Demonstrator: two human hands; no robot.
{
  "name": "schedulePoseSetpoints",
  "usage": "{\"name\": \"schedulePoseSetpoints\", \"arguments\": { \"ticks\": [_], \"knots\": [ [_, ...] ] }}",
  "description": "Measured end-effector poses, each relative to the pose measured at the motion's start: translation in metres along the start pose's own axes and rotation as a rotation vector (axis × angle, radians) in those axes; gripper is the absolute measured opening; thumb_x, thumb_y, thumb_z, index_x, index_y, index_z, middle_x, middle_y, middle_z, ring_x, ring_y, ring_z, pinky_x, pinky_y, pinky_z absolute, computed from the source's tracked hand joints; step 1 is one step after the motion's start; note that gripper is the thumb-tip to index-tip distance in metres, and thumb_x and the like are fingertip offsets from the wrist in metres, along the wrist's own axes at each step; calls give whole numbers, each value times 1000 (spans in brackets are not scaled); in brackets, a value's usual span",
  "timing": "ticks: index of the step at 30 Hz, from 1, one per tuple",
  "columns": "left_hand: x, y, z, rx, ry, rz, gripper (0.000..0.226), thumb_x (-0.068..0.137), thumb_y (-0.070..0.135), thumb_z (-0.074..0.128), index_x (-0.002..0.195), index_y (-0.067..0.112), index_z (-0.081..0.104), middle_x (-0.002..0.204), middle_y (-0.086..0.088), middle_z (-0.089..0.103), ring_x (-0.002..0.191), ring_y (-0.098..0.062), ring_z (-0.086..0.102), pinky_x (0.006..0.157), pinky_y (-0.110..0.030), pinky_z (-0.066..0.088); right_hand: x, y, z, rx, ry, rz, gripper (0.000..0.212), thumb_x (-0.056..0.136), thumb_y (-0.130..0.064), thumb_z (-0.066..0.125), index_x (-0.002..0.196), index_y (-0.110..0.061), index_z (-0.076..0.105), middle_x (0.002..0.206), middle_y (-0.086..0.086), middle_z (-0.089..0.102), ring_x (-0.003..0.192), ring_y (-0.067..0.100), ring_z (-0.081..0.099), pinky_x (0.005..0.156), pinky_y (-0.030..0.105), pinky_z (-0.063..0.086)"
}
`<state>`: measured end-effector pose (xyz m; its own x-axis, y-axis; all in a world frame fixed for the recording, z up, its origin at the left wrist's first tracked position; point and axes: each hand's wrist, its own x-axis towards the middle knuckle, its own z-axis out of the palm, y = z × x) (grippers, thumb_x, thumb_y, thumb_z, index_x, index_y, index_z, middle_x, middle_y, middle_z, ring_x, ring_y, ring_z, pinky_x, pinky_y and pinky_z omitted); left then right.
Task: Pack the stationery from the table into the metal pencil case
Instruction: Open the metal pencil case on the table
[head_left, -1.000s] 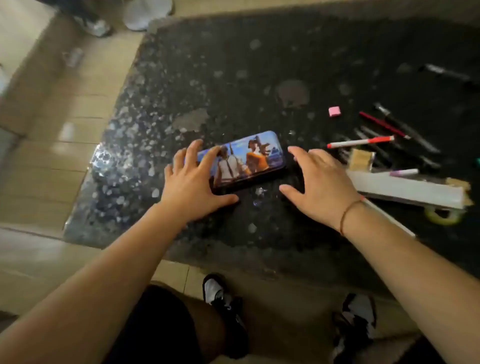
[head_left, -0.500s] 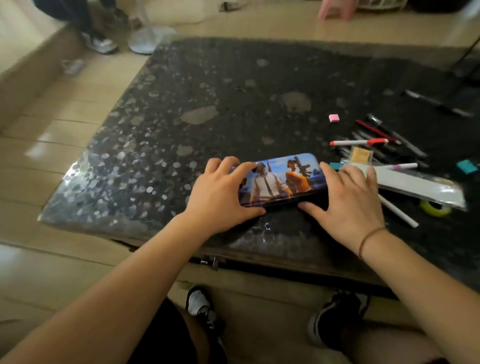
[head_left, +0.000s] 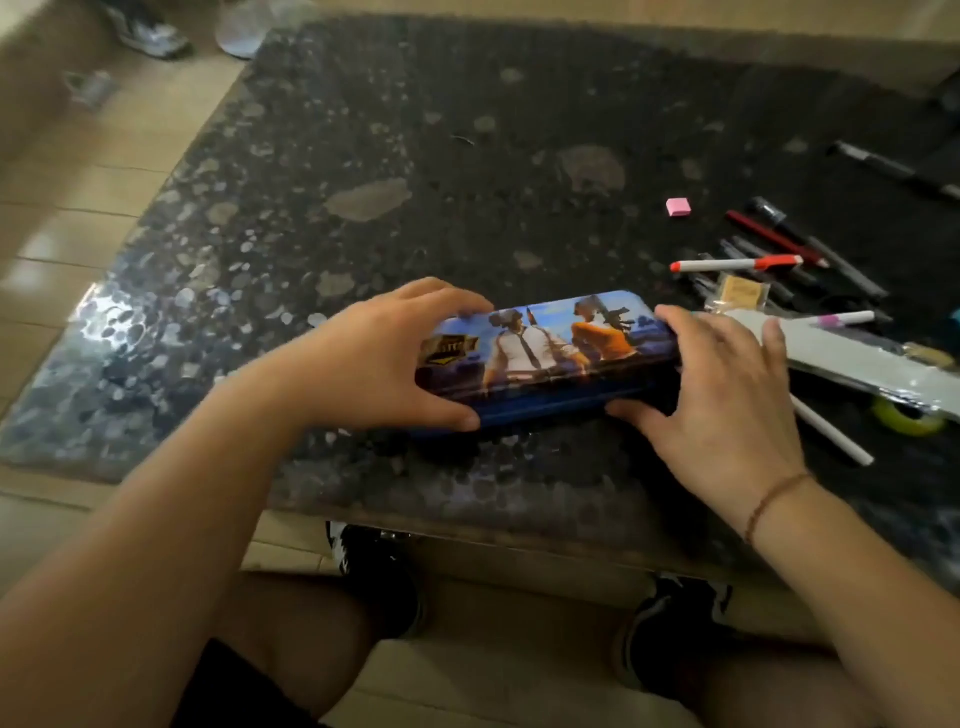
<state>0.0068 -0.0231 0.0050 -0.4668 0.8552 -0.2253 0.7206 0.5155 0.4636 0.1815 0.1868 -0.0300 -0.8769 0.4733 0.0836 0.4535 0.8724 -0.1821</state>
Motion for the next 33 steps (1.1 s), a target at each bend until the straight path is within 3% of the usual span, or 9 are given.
{"name": "schedulePoseSetpoints", "arguments": {
  "ticks": [3, 6, 9, 12, 14, 16, 23, 26, 33],
  "knots": [
    [4, -11, -18, -358, -19, -81, 76, 64, 54, 75, 132, 38, 46, 123, 21, 57, 109, 8, 55, 96, -17, 45, 4, 0, -5, 47, -26, 28, 94, 65, -52, 78, 140, -21, 30, 127, 5, 58, 127, 23, 45, 117, 50, 7],
    [15, -25, -18, -508, 249, -148, 45, 78, 56, 67, 116, 33, 61, 106, 10, 68, 96, -9, 66, 88, -40, 55, 4, -4, -12, 96, -88, 28, 94, 63, -61, 72, 139, -24, 30, 109, -4, 66, 123, 20, 49, 117, 50, 6],
    [29, -32, -8, -597, 492, -230, 33, 85, 43, 66, 113, 27, 61, 100, 3, 69, 86, -18, 69, 75, -47, 58, 6, -6, -16, -14, -168, -45, 80, 67, -78, 41, 131, -30, 44, 110, -8, 66, 132, 18, 39, 115, 52, 5],
    [37, -36, 1, -420, 494, -348, 61, 82, 34, 71, 136, 22, 44, 113, 6, 61, 92, -7, 63, 79, -28, 52, 16, -6, -19, 1, -84, -36, 56, 76, -68, 39, 110, -28, 60, 92, -6, 66, 115, 22, 49, 109, 51, 22],
    [34, -37, 8, -204, 451, -378, 66, 82, 37, 70, 139, 21, 41, 125, 3, 54, 105, -12, 57, 89, -31, 49, 24, -7, -22, -77, -33, 1, 35, 81, -57, 49, 96, -29, 63, 81, -9, 61, 100, 23, 48, 91, 42, 33],
    [28, -36, 11, -41, 482, -337, 55, 82, 41, 68, 131, 23, 49, 130, 0, 48, 112, -22, 52, 95, -40, 47, 32, -7, -23, -190, -51, 56, 26, 83, -56, 53, 85, -32, 63, 79, -9, 58, 98, 23, 46, 81, 39, 31],
    [28, -32, 15, 18, 409, -64, 10, 84, 21, 68, 94, 21, 70, 91, 7, 63, 81, -11, 51, 80, -33, 47, 39, -7, -15, -152, -38, 67, 20, 85, -44, 55, 72, -31, 64, 68, -11, 57, 86, 18, 42, 75, 36, 27],
    [33, -33, 18, 32, 455, -53, 10, 84, 11, 65, 88, 18, 70, 85, 3, 64, 79, -15, 52, 76, -39, 49, 40, -8, -9, -145, 9, 67, 20, 84, -35, 56, 67, -26, 63, 62, -8, 56, 79, 16, 34, 73, 35, 27],
    [39, -27, 26, 229, 550, -78, 12, 88, 11, 56, 92, 17, 65, 91, -1, 66, 87, -28, 57, 64, -41, 48, 55, -7, 3, -110, 149, 59, 19, 85, -25, 57, 71, -18, 68, 66, 3, 62, 82, 28, 49, 75, 39, 33]
  ]
}}
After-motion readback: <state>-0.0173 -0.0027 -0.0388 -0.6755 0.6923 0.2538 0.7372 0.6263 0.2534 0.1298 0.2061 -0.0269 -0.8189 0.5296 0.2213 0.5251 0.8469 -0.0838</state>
